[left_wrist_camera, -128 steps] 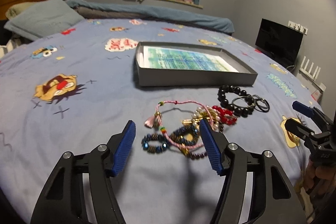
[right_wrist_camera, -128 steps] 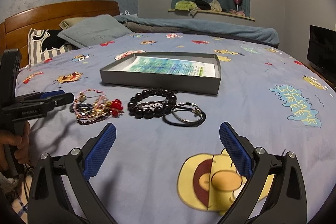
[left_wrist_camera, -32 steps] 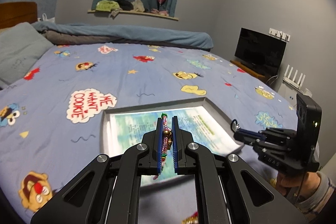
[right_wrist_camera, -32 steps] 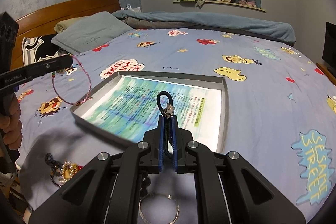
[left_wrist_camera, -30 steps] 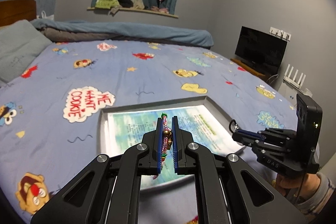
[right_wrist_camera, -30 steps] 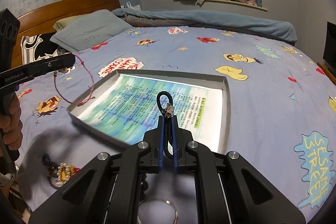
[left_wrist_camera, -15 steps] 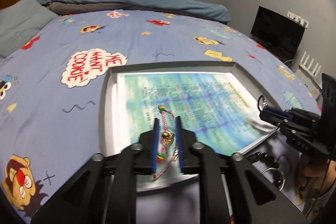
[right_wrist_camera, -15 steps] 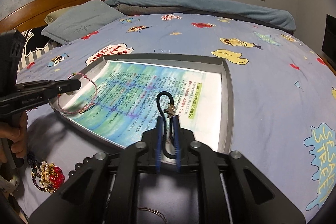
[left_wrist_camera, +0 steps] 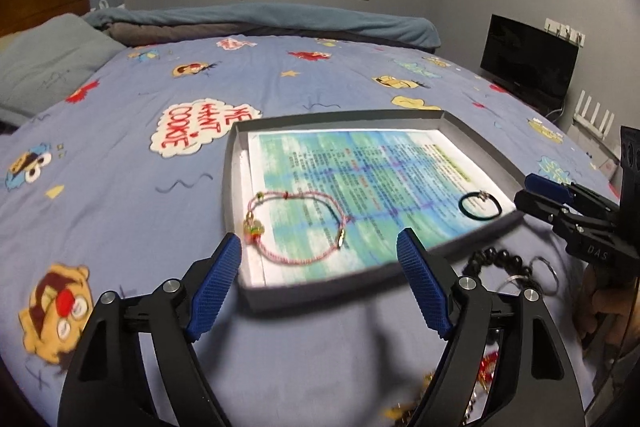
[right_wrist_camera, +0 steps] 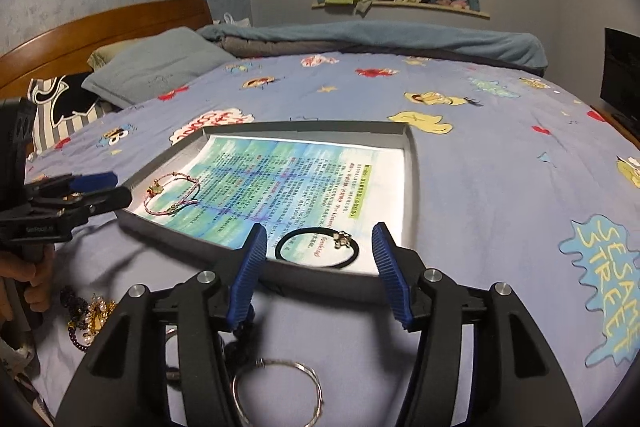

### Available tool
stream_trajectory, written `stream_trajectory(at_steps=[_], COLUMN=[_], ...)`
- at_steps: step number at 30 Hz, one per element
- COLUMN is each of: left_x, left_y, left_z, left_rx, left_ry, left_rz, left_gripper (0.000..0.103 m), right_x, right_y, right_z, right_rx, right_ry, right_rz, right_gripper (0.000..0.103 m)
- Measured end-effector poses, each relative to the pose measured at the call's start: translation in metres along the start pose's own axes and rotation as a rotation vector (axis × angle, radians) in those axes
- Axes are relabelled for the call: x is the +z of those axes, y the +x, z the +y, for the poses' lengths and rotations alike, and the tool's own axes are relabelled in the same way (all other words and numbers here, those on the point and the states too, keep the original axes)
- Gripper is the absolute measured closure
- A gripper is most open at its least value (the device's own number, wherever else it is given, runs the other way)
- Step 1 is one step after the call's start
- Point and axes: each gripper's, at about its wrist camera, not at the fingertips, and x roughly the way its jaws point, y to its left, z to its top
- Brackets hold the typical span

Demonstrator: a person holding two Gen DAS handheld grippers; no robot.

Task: Organize jewelry
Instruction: 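Grasp the dark blue beaded bracelet from the pile with the left tool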

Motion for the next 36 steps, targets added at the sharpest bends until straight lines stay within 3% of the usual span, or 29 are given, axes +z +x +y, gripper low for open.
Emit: stream_trajectory(at_steps=[11, 21, 29, 32, 34, 36], left_x=[-0.044, -0.081, -0.100, -0.102, -0.100, -0.101], left_y=[-0.027, -0.058, -0.069, -0.067, -0.060, -0.057], left_z=[0.005, -0.005, -0.014, -0.016, -0.017, -0.019], left_rx=[-0.051, -0.124, -0.138, -0.139, -0.136, -0.130], left_ry=[-0.069, -0.037, 0.007, 0.023, 0.029, 0.036], left_rz=[-0.019, -0.067, -0.064, -0.049, -0.020, -0.001], left_gripper=[0.023, 0.023, 0.024, 0.038, 0.059, 0.071], right_x=[-0.023, -0.042, -0.048, -0.050, -0.051, -0.053], right_y=[-0.027, -0.045, -0.048, -0.050, -0.049, -0.049], right_z=[-0.001, 0.003, 0.008, 0.009, 0.009, 0.011], right_rx=[-0.001, -0.003, -0.008, -0.003, -0.001, 0.003], right_ry=[0.022, 0.025, 0.019, 0.018, 0.019, 0.015], right_rz=[-0.031, -0.018, 0.004, 0.012, 0.021, 0.033], right_gripper=[0.047, 0.041, 0.041, 0.041, 0.041, 0.041])
